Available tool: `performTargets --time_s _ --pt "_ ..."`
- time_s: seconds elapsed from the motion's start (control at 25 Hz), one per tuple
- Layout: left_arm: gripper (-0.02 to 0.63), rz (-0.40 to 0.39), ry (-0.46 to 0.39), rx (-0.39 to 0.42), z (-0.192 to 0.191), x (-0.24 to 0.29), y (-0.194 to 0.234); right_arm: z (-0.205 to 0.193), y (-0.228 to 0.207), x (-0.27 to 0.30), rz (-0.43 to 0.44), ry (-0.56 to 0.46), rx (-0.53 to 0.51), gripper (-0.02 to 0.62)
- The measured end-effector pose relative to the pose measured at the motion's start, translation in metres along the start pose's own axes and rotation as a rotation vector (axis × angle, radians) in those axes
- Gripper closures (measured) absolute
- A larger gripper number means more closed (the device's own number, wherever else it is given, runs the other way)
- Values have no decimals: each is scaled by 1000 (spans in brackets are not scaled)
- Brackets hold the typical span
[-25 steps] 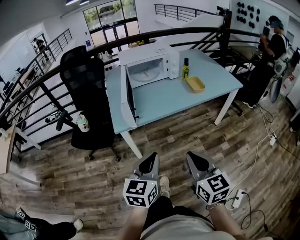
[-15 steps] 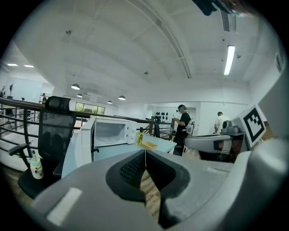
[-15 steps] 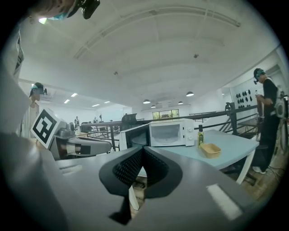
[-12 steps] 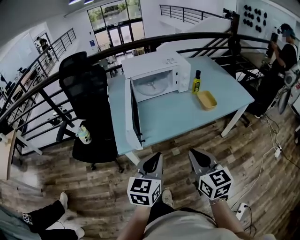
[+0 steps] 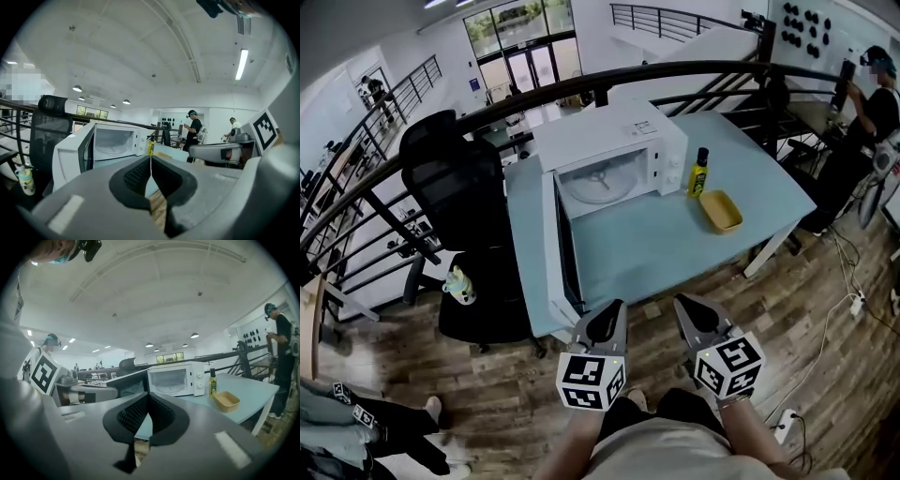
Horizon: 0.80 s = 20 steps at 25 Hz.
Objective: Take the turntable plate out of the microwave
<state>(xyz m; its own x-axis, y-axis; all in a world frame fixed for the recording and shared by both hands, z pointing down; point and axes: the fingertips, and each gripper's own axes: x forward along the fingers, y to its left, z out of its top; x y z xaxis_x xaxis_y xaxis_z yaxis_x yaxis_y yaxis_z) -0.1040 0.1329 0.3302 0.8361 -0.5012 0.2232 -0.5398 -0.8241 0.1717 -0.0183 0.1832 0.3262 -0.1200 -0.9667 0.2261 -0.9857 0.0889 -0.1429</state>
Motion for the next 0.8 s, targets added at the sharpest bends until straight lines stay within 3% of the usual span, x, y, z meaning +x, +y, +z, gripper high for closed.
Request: performTargets --time_s 0.32,0.48,0.8 --pt "597 -23 40 -7 -3 33 14 -6 -15 36 16 23 18 583" --pt "595 -22 20 9 7 52 15 1 -29 59 30 18 13 583" --pt "595 14 -3 -31 18 113 32 13 -71 131 129 62 -35 583"
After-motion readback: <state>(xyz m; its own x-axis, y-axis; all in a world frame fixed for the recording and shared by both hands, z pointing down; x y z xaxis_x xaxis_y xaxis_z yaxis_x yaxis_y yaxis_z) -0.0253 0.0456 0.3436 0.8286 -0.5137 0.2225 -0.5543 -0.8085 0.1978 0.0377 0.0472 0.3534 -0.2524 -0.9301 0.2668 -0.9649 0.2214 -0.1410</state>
